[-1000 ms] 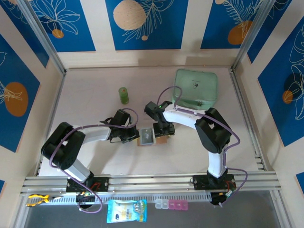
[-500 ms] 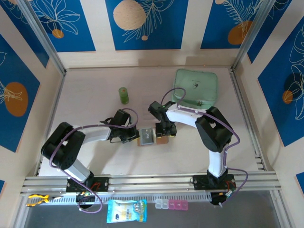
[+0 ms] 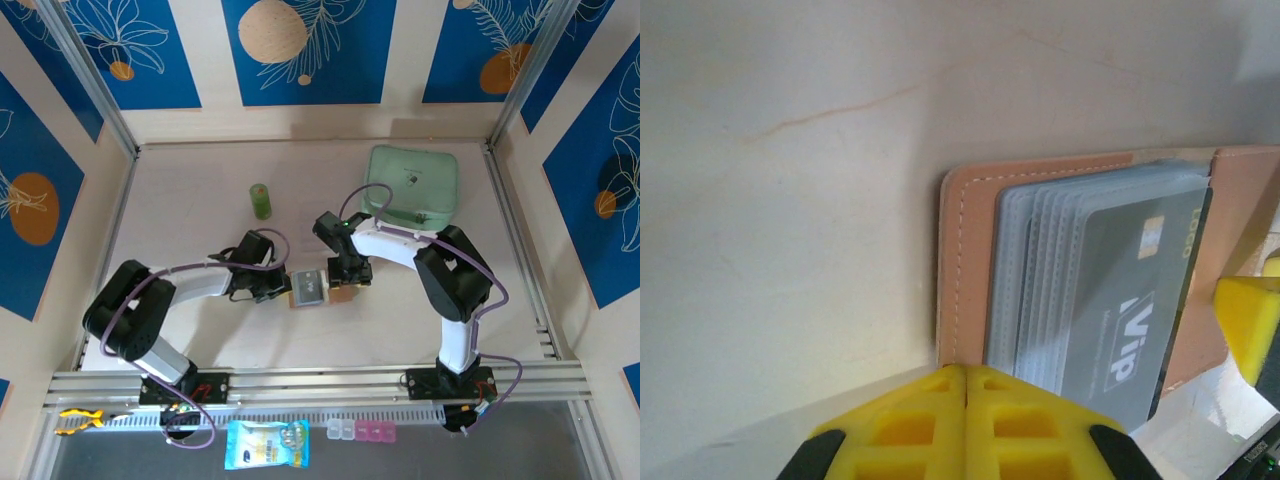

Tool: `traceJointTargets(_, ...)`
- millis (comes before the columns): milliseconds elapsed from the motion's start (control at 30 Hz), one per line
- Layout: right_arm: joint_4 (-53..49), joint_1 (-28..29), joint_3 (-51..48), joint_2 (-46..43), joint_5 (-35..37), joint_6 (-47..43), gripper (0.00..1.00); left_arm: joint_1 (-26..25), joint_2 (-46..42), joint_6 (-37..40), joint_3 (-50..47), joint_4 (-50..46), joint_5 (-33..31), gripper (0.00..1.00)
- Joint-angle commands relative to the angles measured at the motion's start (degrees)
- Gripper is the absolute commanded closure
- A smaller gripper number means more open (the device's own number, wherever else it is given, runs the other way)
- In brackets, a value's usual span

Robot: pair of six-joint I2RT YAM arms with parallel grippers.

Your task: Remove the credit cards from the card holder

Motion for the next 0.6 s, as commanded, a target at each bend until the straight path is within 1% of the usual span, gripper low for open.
traceJointTargets(0, -1.21, 0.69, 2.04, -4.20, -0.84, -0.96, 0.45, -0.42, -1.93, 0.80, 2.52, -3.21, -0.63, 1.00)
traceJointTargets(133, 0.34, 0.88, 2.20, -6.14, -3.70, -1.07, 0.46, -0.54, -2.28, 1.01, 3.46, -3.71, -0.13, 1.00)
traceJointTargets(400, 7.85, -0.07, -0.95, -7.16, -13.74, -0.99, 0.51, -2.85, -1.11, 0.47, 5.24, -3.54, 0.89, 1.00)
traceJointTargets(567, 11.72, -0.97, -4.03, -6.86, -17.50, -0.13, 0.55, -3.73, -0.01, -0.03, 4.84, -2.58, 1.17, 0.96)
